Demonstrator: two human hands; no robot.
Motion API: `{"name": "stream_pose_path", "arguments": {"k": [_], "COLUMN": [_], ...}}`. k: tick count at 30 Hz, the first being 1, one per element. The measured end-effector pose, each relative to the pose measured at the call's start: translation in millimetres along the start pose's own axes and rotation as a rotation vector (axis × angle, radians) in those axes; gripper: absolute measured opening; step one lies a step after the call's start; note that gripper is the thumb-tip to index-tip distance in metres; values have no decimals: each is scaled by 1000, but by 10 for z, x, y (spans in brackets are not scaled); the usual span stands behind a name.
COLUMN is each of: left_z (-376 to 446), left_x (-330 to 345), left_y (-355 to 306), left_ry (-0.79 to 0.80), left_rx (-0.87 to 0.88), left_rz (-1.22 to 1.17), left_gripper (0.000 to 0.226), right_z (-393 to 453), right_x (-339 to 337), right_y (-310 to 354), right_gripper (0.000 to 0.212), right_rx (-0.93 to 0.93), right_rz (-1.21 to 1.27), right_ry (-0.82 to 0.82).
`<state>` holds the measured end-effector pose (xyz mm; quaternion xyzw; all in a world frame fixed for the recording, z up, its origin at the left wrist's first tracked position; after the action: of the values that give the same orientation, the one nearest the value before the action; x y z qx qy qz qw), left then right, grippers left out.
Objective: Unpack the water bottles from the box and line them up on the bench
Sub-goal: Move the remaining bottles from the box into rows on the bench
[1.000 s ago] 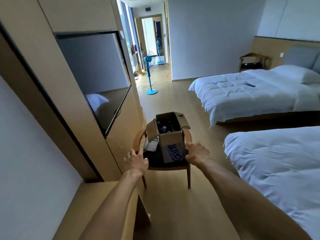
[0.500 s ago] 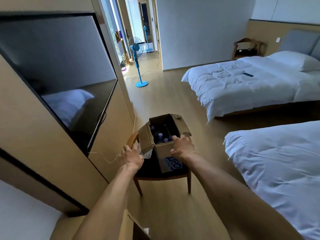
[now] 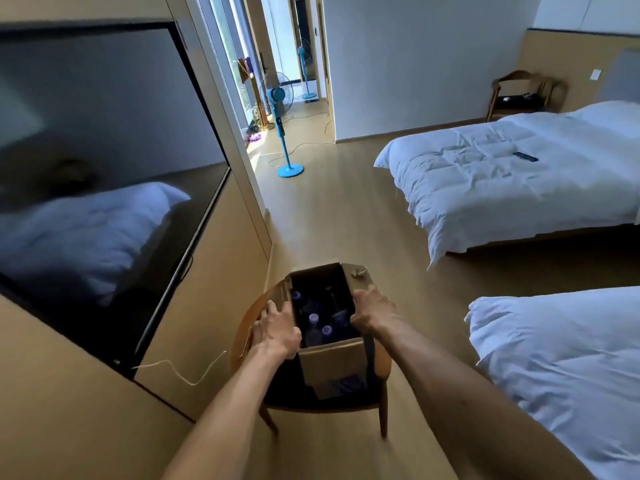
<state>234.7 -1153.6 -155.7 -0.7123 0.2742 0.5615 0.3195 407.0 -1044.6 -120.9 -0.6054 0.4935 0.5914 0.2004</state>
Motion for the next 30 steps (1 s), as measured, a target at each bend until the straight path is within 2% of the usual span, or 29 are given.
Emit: {"name": "stream_pose_path", "arguments": {"k": [3,5,10,17,21,24,30], "left_z": [367,555,924,1111,1156,1222,1313], "left_x": [-103,-149,-97,498,969,1161,1494], "left_y": [-200,-305,-508,-437,-262,-153,21], "left_ry": [9,9,49,217,351,385,406], "left_rx": [-19,-17,-38,-93,-128,-144,-143], "left_rz": [-26,-27,-17,153,233,251,204], "left_gripper": [55,48,43,55,58,61,65], "right_z": [426,665,1082,1310,1479,1557,1651], "right_x": [-216,-301,-255,367,804,1056,1491], "right_y": [-60,-88,-177,-557,-677,-708,-598], "right_gripper": [36,34,38,40,60,76,69], "right_rx": [-24,-33,-62,-65,-65,-97,-175], "right_rz": [12,9,-24,-70,-68,-94,-182], "right_ry": [2,8,60,298,385,404,361]}}
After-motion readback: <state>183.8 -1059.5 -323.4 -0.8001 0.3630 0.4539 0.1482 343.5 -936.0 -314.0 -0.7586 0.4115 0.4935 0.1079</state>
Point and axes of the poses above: each hand's wrist, its own z-axis towards the middle knuckle, its own x-axis out of the palm, y = z × x, the point moved 3 cm from there along z, towards the middle knuckle, and after that the axes turned 2 degrees about -z, right-handed, at the moved point
